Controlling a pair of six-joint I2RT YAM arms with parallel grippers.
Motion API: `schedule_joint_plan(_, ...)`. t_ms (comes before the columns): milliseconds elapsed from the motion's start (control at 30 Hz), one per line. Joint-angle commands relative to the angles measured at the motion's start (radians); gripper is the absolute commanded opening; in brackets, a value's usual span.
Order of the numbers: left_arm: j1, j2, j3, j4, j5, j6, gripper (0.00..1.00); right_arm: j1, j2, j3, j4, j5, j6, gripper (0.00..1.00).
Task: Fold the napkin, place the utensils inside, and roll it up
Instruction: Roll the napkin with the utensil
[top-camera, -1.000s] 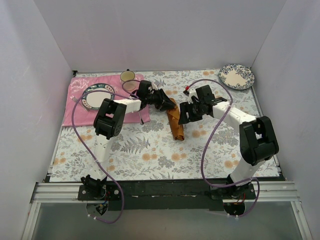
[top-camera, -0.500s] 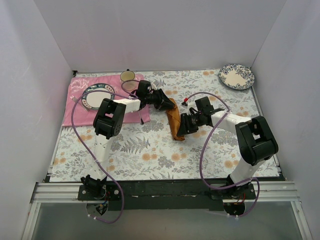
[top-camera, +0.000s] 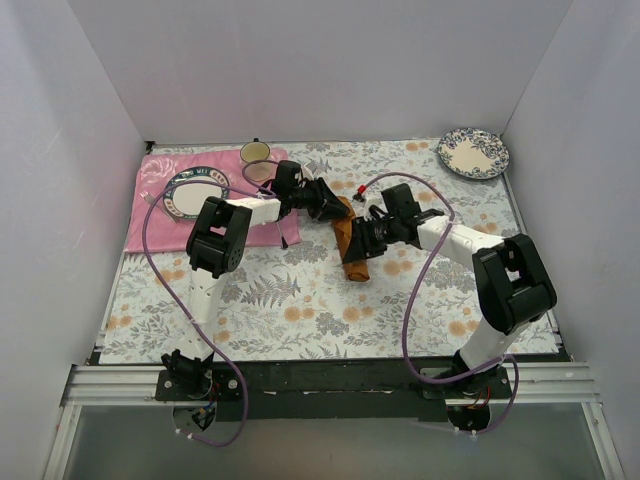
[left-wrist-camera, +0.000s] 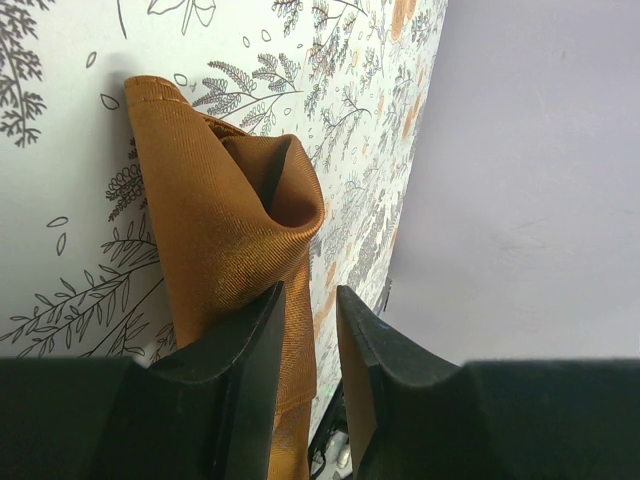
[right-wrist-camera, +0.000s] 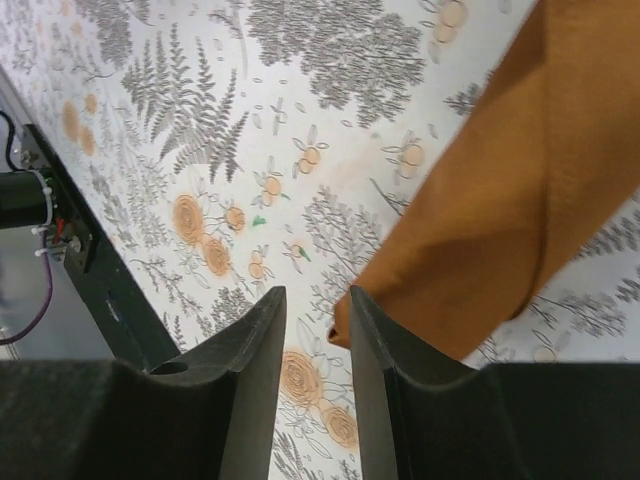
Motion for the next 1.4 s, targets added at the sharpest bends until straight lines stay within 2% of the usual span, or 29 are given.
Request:
schedule_joint_plan(0, 0.008, 0.001, 0.026, -0.011, -0.004, 0.015, 0.27, 0.024, -0.008, -0.006, 0.072, -0.076, 0.044, 0.39)
schedule_joint_plan(133, 0.008, -0.001, 0.026, -0.019, -0.007, 0.02, 0.27, 0.02, 0.027, -0.076, 0.134, -0.075, 0.04, 0.38)
schedule_joint_plan(267, 0.008, -0.001, 0.042, -0.02, 0.008, 0.02, 0.27, 0.02, 0.049, -0.096, 0.124, -0.043, 0.017, 0.37)
schedule_joint_plan(667, 0.033, -0.038, 0.169, -0.013, 0.058, -0.037, 0.29, 0.021, 0.058, -0.07, 0.115, -0.053, 0.015, 0.37)
schedule_joint_plan(1033, 0.045, 0.067, 0.198, 0.052, 0.084, -0.101, 0.29, 0.02, 0.038, 0.003, 0.089, -0.061, 0.038, 0.36)
schedule_joint_plan(1367, 0.046, 0.122, 0.212, 0.001, 0.064, -0.061, 0.28, 0.02, 0.046, 0.002, 0.078, -0.029, 0.03, 0.36)
